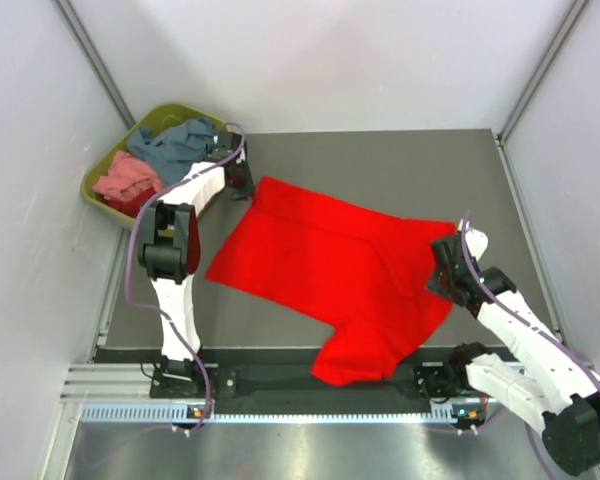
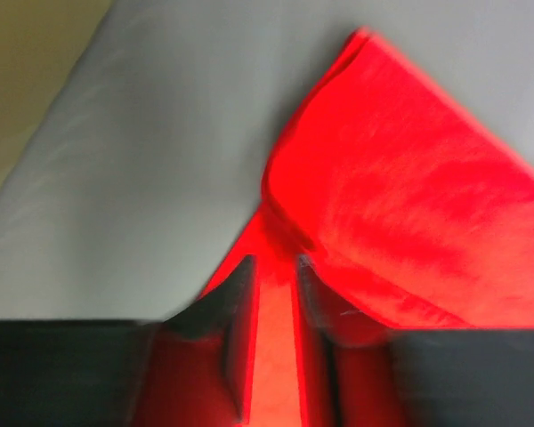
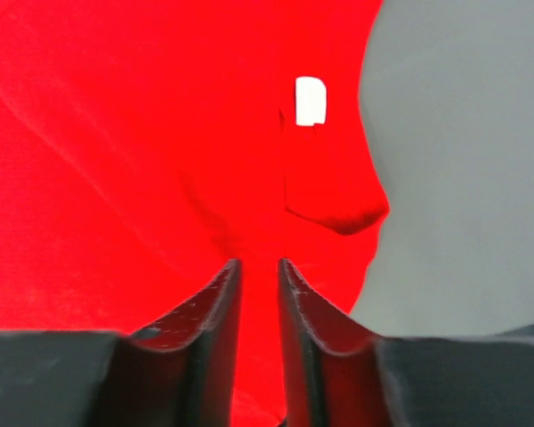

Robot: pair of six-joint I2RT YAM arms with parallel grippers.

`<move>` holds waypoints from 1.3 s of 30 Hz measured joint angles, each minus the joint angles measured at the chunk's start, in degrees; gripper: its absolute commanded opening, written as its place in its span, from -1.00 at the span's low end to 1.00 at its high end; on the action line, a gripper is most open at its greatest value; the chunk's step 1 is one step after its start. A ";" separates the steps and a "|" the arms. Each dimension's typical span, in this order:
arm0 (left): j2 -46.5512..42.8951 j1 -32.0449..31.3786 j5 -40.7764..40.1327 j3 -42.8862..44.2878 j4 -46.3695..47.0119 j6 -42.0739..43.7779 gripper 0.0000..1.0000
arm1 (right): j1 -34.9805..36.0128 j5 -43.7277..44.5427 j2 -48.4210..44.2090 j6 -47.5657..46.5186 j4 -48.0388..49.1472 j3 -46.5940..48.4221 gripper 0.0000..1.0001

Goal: Fold and stack the t-shirts
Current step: Fold the tshirt

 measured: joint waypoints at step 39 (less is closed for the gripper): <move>1.07 -2.40 6.93 1.99 -1.31 -9.75 -0.16 | -29.09 -23.87 64.57 -20.74 29.86 39.28 -0.70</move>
